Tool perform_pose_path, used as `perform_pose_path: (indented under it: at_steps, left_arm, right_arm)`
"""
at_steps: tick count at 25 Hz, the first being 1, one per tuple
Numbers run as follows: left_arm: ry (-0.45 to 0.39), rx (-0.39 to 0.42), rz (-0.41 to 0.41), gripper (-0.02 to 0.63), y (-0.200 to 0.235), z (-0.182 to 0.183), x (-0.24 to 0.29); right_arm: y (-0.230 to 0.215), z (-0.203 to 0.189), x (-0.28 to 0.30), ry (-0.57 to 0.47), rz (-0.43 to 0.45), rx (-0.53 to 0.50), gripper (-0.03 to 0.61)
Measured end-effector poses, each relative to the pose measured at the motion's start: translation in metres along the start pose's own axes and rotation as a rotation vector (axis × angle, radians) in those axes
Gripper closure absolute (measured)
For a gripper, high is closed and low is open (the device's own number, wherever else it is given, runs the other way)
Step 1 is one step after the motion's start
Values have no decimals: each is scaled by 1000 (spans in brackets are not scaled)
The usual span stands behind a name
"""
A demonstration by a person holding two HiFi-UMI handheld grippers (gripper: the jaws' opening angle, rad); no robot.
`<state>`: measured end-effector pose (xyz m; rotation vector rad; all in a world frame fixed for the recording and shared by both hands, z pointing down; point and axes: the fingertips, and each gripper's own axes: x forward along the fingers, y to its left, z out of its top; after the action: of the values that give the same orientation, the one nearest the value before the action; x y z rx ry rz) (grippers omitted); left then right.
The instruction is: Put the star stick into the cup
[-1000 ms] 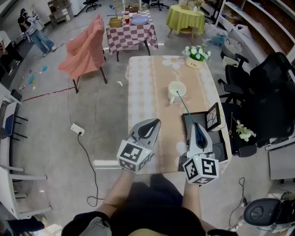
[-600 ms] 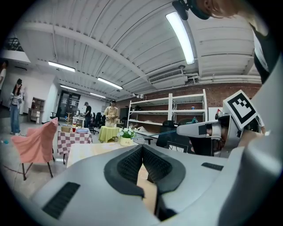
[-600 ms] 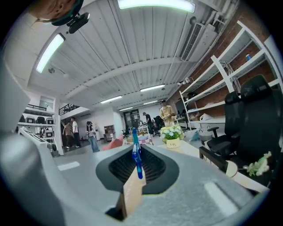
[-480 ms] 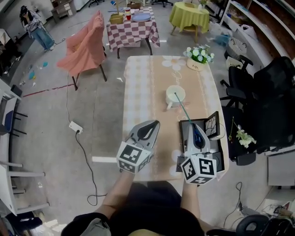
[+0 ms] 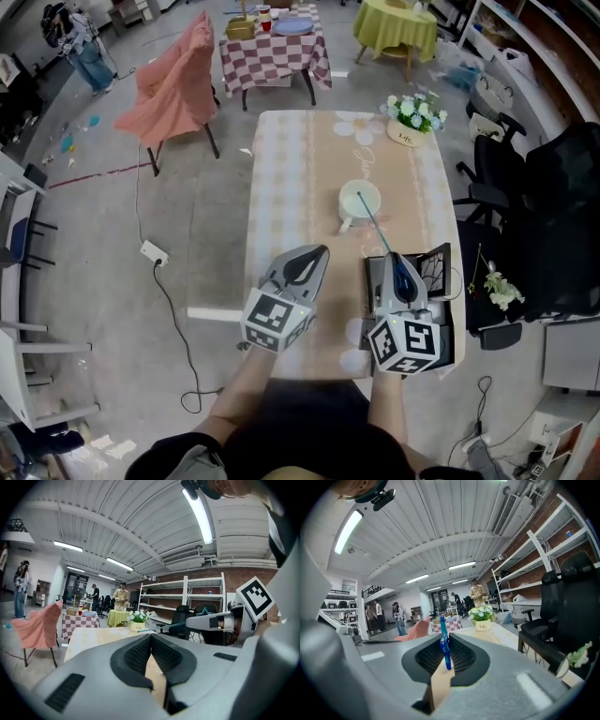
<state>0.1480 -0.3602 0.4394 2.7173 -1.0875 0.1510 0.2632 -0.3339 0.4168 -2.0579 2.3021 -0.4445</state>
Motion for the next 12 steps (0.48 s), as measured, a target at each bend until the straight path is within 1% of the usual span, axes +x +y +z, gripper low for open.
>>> perform_pose_path:
  at_steps: [3, 7, 12]
  left_arm:
    - [14, -10, 9, 604, 4, -2, 7]
    - [37, -29, 20, 604, 12, -16, 18]
    - [61, -45, 25, 604, 14, -23, 28]
  right_arm:
    - [-4, -5, 12, 20, 5, 1, 557]
    - [-11, -15, 26, 53, 3, 8, 557]
    - [-20, -26, 40, 94, 3, 15, 557]
